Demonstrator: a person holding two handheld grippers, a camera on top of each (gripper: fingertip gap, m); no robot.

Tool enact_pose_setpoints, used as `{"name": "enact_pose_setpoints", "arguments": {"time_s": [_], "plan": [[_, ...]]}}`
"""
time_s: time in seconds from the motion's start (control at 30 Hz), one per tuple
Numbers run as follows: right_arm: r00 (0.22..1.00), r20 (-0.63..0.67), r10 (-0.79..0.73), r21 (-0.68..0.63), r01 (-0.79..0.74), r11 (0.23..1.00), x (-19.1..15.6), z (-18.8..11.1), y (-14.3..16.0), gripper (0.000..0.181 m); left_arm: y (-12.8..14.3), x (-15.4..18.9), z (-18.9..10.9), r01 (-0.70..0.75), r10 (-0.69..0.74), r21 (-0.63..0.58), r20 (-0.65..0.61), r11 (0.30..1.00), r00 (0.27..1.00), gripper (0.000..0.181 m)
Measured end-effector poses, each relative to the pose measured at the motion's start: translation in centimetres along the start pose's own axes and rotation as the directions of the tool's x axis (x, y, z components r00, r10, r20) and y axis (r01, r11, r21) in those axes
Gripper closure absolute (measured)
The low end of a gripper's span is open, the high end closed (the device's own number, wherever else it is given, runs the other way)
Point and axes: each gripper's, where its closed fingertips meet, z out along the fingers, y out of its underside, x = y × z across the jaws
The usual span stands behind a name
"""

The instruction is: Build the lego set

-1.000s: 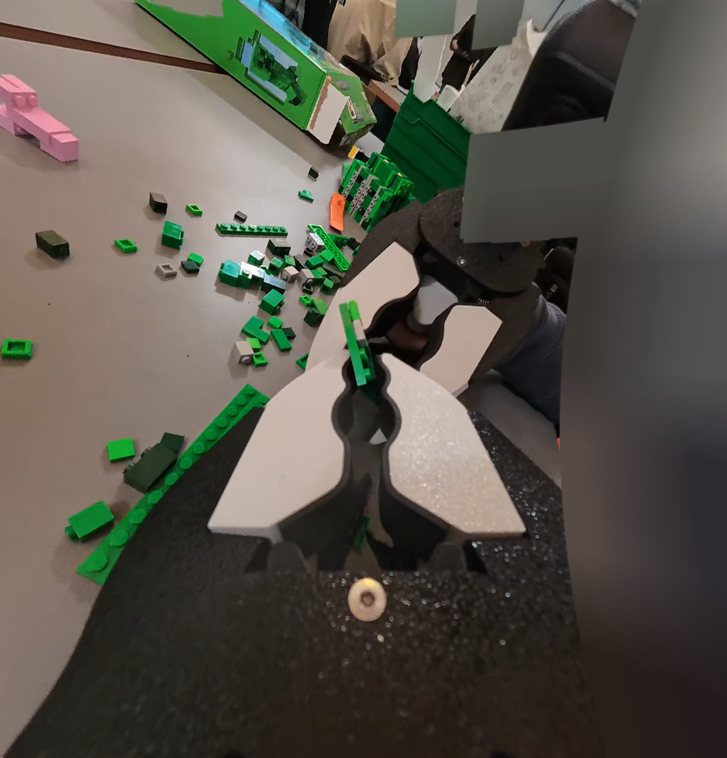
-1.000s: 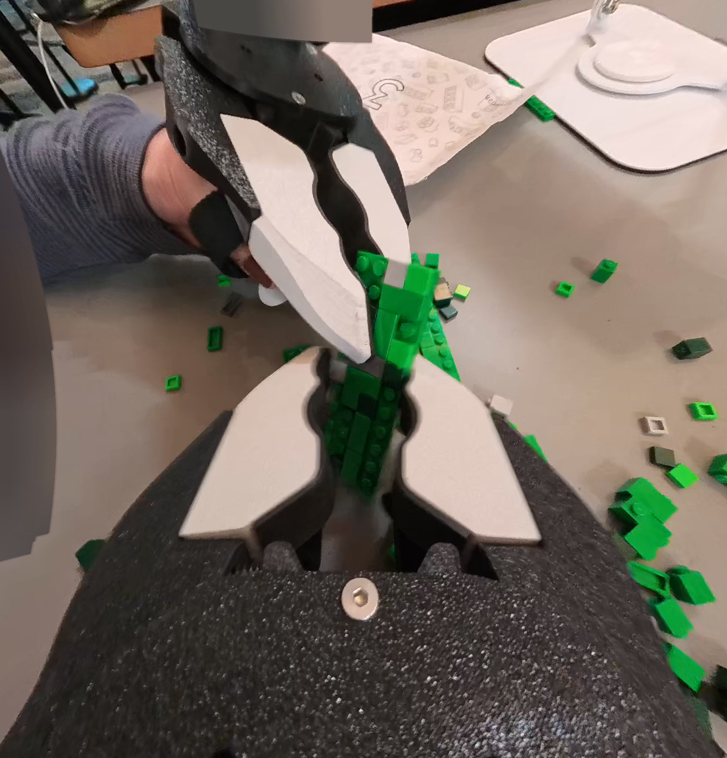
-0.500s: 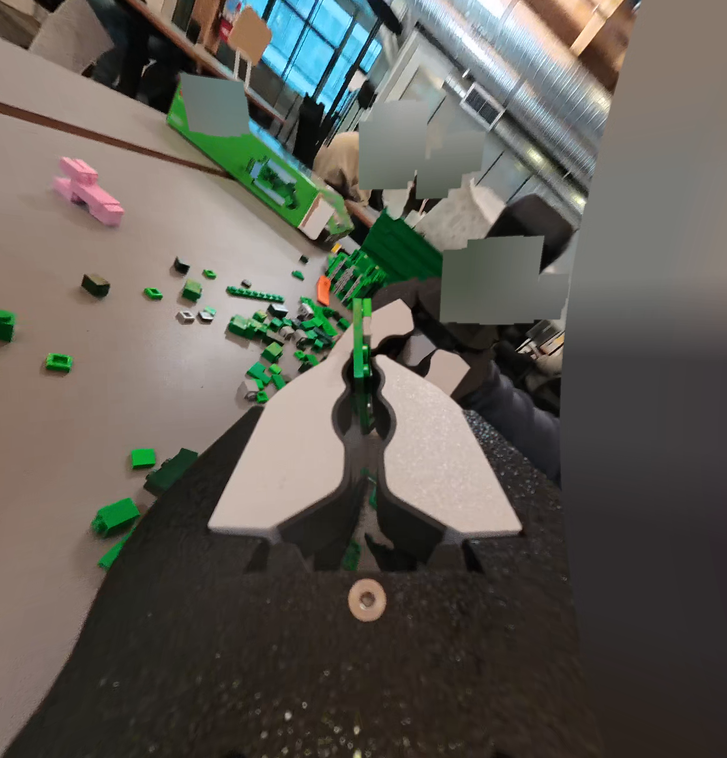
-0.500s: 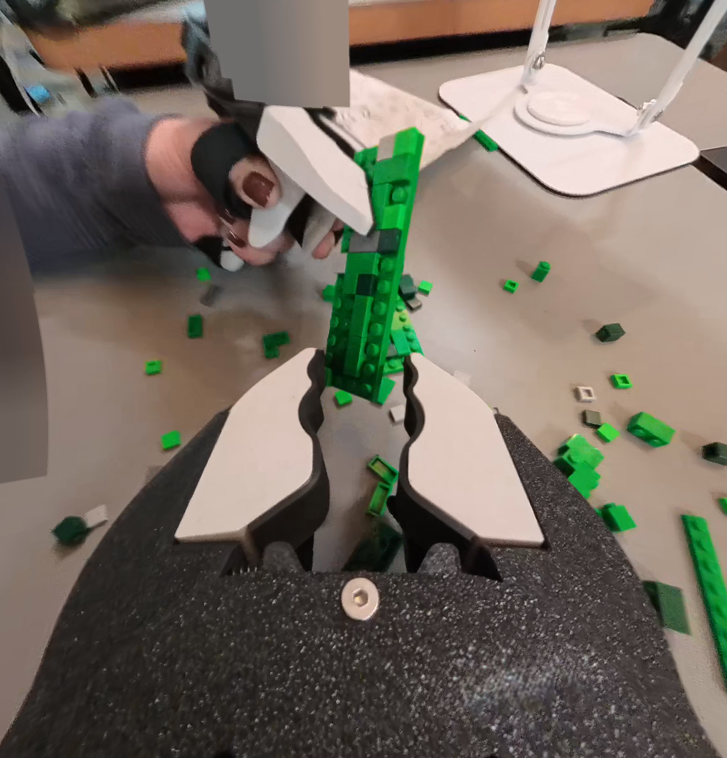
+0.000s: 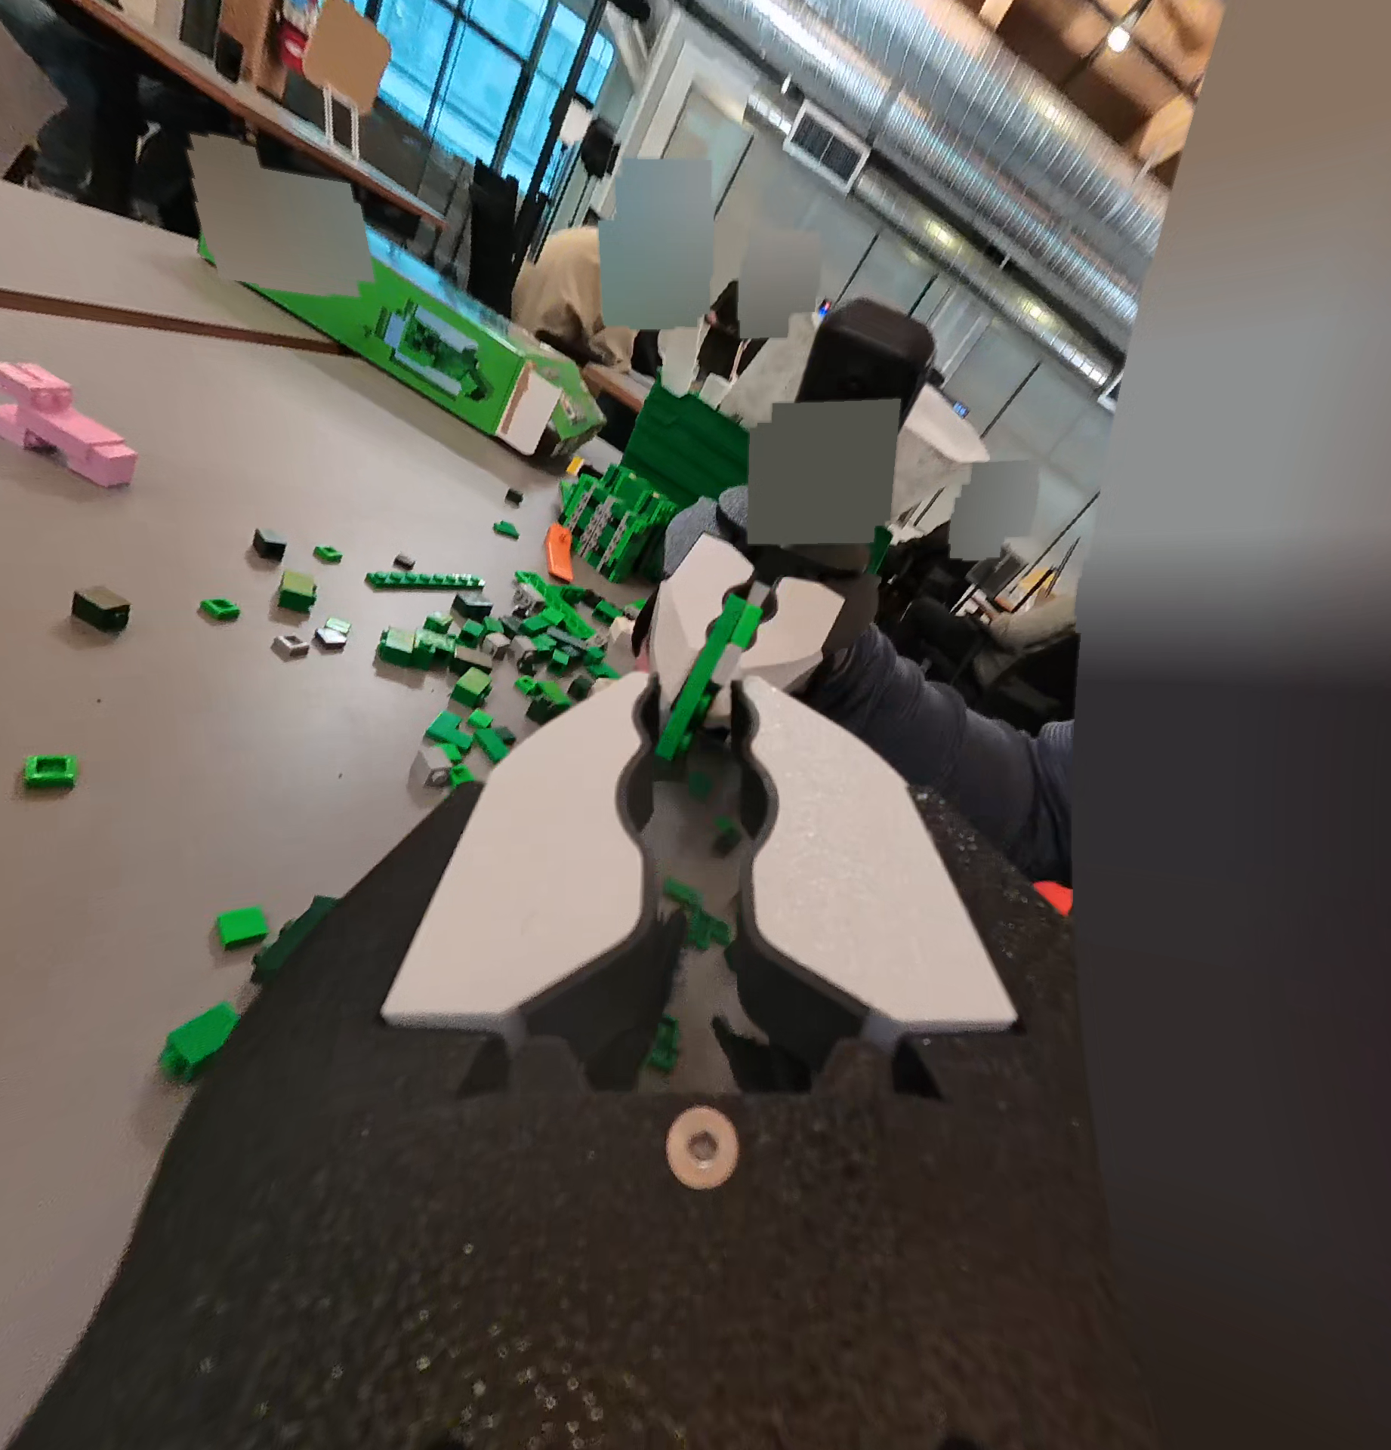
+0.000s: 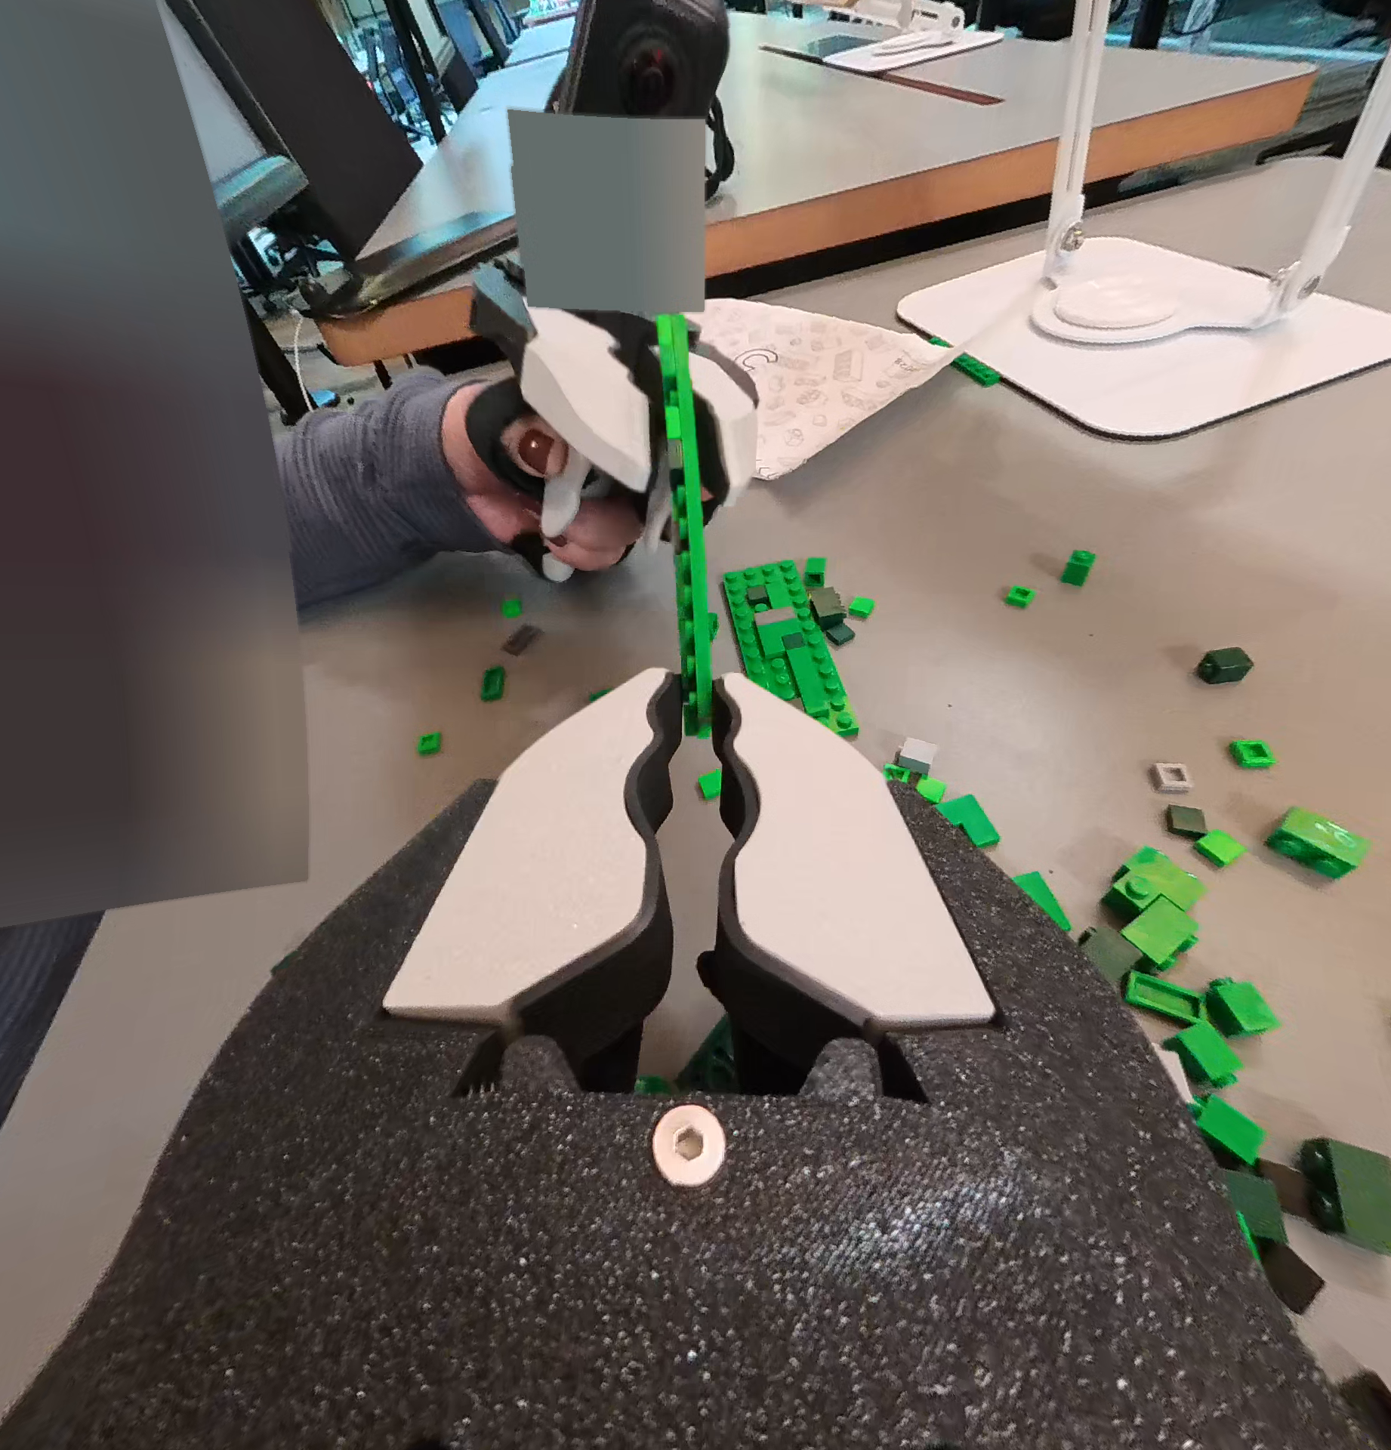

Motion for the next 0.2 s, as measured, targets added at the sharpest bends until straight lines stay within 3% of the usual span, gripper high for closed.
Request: {"name": "enact_pose_setpoints", "arguments": {"time_s": [0.2], "plan": [[0.997,-0.005,0.077,0.106,-0.076,0.991,0.8,-0.6,-1.2,0.175,-0.7,-1.1,-1.1,0.039,-0.041,0.035,0.049,0.999,0.998,0.151]]}}
